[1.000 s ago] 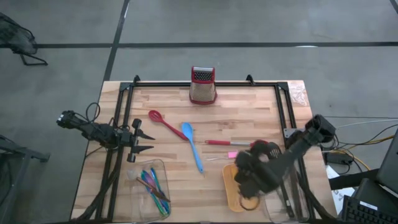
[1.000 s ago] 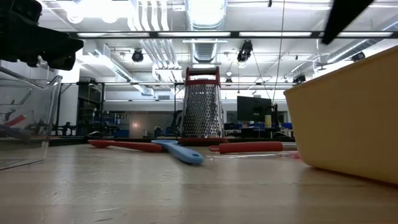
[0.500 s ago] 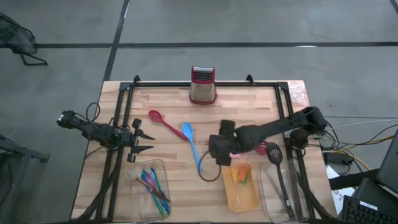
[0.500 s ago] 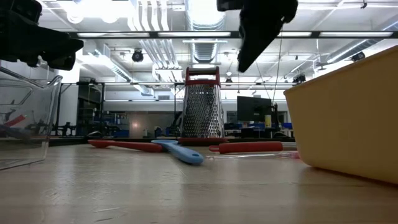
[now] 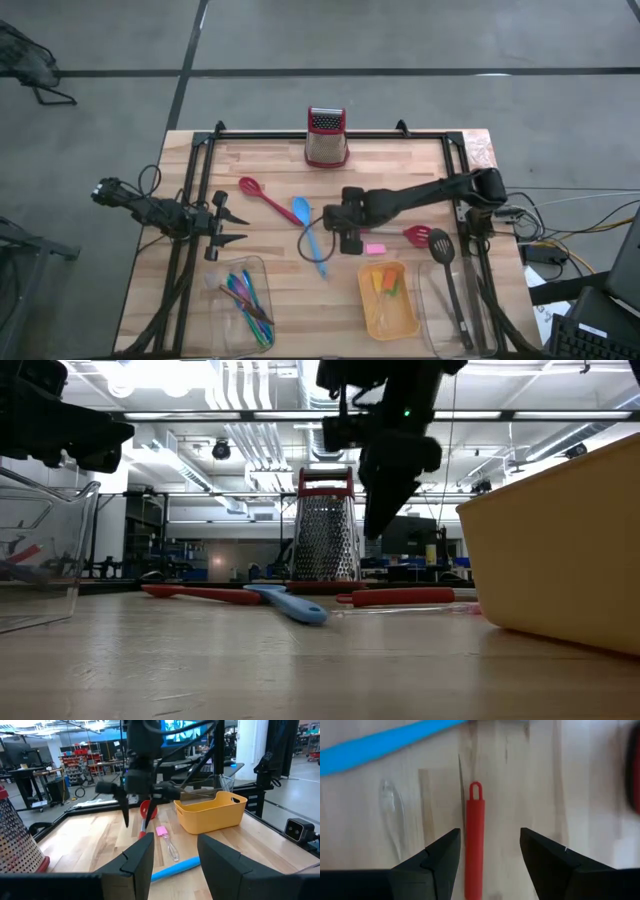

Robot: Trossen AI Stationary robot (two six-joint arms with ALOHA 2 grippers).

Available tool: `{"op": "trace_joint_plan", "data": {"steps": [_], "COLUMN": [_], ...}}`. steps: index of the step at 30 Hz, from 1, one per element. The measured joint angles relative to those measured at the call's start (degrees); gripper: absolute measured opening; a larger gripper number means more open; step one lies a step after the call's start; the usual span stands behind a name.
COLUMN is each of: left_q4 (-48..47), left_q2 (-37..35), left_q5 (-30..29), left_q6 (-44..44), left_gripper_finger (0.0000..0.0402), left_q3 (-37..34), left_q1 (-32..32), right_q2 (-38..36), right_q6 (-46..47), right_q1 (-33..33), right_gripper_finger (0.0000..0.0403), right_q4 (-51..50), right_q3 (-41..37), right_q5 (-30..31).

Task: Pick & Place Kitchen Items
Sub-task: Put the right red serving spoon into the right transparent bin

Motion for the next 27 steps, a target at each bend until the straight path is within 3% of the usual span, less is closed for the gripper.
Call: {"op": "trace_joint_plan", "data": {"steps": [10, 27], "left_q4": [0.00, 0.00], "left_q2": [0.02, 0.04], "left_q5": [0.00, 0.02], "left_q6": [0.00, 0.00], "left_gripper_finger": [0.0158, 0.0159], "left_q3": [0.00, 0.00], "left_q1": [-0.01, 0.00], "right_q2": [6.23, 10.32], "right_q6": [-2.77, -4.01], "right_q1": [-1.62, -3.15], "right_gripper_finger": [0.0208, 0.0157], "right_q4": [0.82, 1.34], "right_q3": [-0.16, -0.12], "right_q5": [-1.18, -2.81]}}
